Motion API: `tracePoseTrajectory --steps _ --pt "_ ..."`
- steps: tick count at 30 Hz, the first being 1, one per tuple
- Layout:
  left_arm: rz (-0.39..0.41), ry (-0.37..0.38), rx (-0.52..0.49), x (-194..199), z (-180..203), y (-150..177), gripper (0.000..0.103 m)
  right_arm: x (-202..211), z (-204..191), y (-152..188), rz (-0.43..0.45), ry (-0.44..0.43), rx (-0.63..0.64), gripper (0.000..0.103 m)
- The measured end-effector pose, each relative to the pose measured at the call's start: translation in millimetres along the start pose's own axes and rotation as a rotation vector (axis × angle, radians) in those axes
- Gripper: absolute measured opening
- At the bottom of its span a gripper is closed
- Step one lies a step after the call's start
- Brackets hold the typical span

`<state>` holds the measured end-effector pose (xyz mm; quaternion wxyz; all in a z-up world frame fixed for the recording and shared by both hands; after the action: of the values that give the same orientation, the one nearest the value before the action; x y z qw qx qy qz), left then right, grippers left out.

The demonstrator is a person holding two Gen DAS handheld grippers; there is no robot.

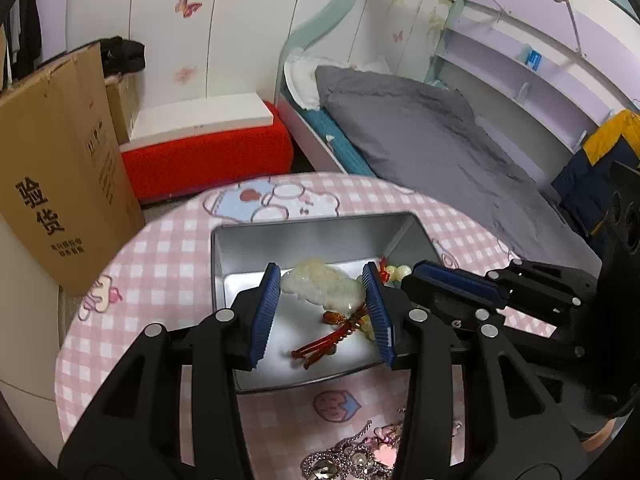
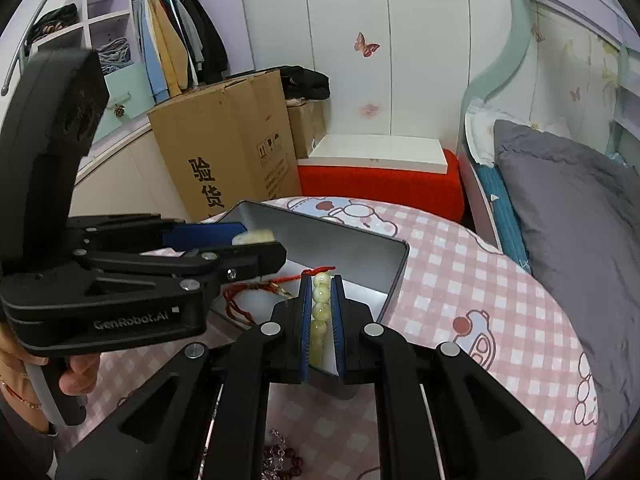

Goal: Organize jewelry
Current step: 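Lower both items into the grey tin and open both grippers, then grasp the silver chains with pink charms with the left gripper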

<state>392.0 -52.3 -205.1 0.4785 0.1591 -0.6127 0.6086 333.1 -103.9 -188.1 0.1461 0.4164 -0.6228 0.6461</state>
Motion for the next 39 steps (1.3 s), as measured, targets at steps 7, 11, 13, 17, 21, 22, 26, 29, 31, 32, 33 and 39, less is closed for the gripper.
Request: tracePoseTrajectory --steps 7,11,13,17,21,22,26,29,31,32,33,39 --pt "-0.017 -0.017 0.005 -3.5 -1.0 5.1 0.043 0.3 0.9 5.0 -0.011 0.009 -0.003 0.009" --pt "-0.024 -0.004 0.018 -0.9 0.3 5.5 0.059 5.7 6.1 3.6 0.004 0.011 -0.023 0.022" --pt "-0.020 0.008 0.023 3.6 1.0 5.0 0.062 10.5 11.1 1.3 0.016 0.012 -0.037 0.033" --pt "0.006 -0.010 0.014 20.6 3.7 5.5 0.065 29.7 14.5 -0.3 0.051 0.032 -0.044 0.041" --pt "0.061 -0.049 -0.004 48.8 6.4 8.4 0.065 54.1 10.1 3.1 0.082 0.040 -0.040 0.042" --pt "0.077 -0.061 -0.011 57.2 7.9 11.0 0.065 60.0 8.1 5.4 0.087 0.040 -0.036 0.042" --pt "0.118 -0.092 -0.032 82.6 11.1 27.7 0.065 78.8 1.9 21.7 0.091 0.052 -0.023 0.042" --pt "0.137 -0.113 -0.049 94.1 16.8 49.5 0.065 84.8 0.3 37.4 0.086 0.058 -0.029 0.043" --pt "0.135 -0.119 -0.061 95.3 22.5 67.5 0.065 87.6 -2.2 54.2 0.070 0.069 -0.033 0.043" --pt "0.136 -0.132 -0.062 94.5 24.9 78.0 0.065 88.5 -2.7 62.5 0.064 0.077 -0.033 0.043" --pt "0.133 -0.139 -0.066 93.1 26.9 84.6 0.065 87.8 -3.2 68.1 0.054 0.081 -0.033 0.043" --pt "0.075 -0.112 -0.075 71.1 41.9 124.1 0.065 80.8 -0.9 106.5 -0.008 0.086 -0.075 0.048"
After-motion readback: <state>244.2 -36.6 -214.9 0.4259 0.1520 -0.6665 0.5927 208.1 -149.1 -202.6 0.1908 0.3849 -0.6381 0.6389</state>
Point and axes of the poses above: each gripper's, at about its wrist camera, not at the fingertips, and x roughly against the way its jaws point, z to its right, y to its underside, the point moved 9 cm from there along -x, roughly the way its jaws point, and after that the axes turned 6 degrees about -z, right-handed, at the moved point
